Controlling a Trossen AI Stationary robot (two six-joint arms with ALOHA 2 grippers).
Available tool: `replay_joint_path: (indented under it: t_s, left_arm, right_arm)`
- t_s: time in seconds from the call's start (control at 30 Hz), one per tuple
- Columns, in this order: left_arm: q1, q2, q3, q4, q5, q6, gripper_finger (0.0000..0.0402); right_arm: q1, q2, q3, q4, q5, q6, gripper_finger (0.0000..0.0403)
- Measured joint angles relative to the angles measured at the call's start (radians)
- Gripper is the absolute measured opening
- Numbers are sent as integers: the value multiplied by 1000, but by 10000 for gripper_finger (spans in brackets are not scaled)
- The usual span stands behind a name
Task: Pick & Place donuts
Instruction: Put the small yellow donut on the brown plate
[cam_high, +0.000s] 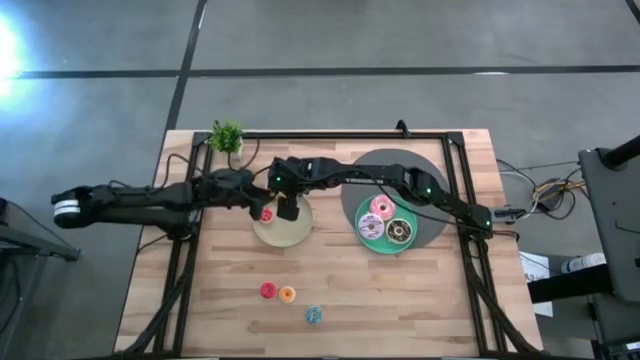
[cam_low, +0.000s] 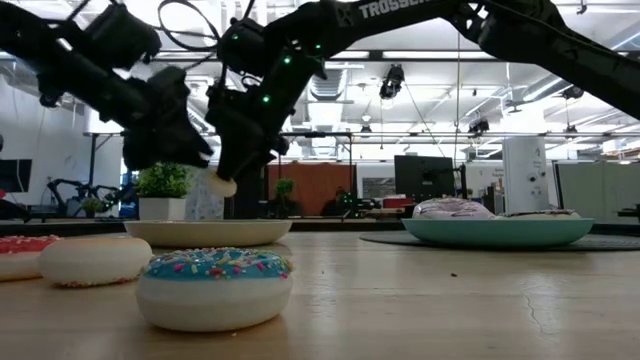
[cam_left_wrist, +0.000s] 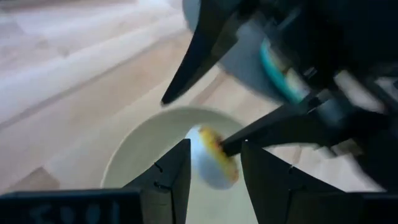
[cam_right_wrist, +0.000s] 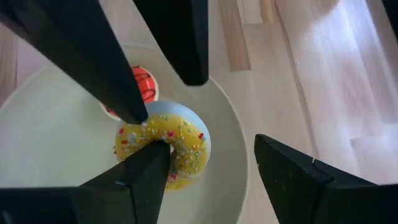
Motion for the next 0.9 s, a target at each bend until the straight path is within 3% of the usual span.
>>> replay_joint_path:
  t_s: [0.3, 0.47, 0.73, 0.9]
  left_arm:
    - [-1, 155, -32, 36, 2, 52, 115]
    - [-1, 176, -27, 42, 2, 52, 115]
    - [-2, 70, 50, -67, -47, 71, 115]
    - [-25, -24, 125, -257, -52, 93, 115]
  right_arm:
    - [-1, 0, 0, 17, 8, -7, 226]
    - [-1, -15, 0, -46, 8, -37, 226]
    - [-1, -42, 0, -148, 7, -36, 226]
    - [18, -67, -14, -266, -109, -117, 226]
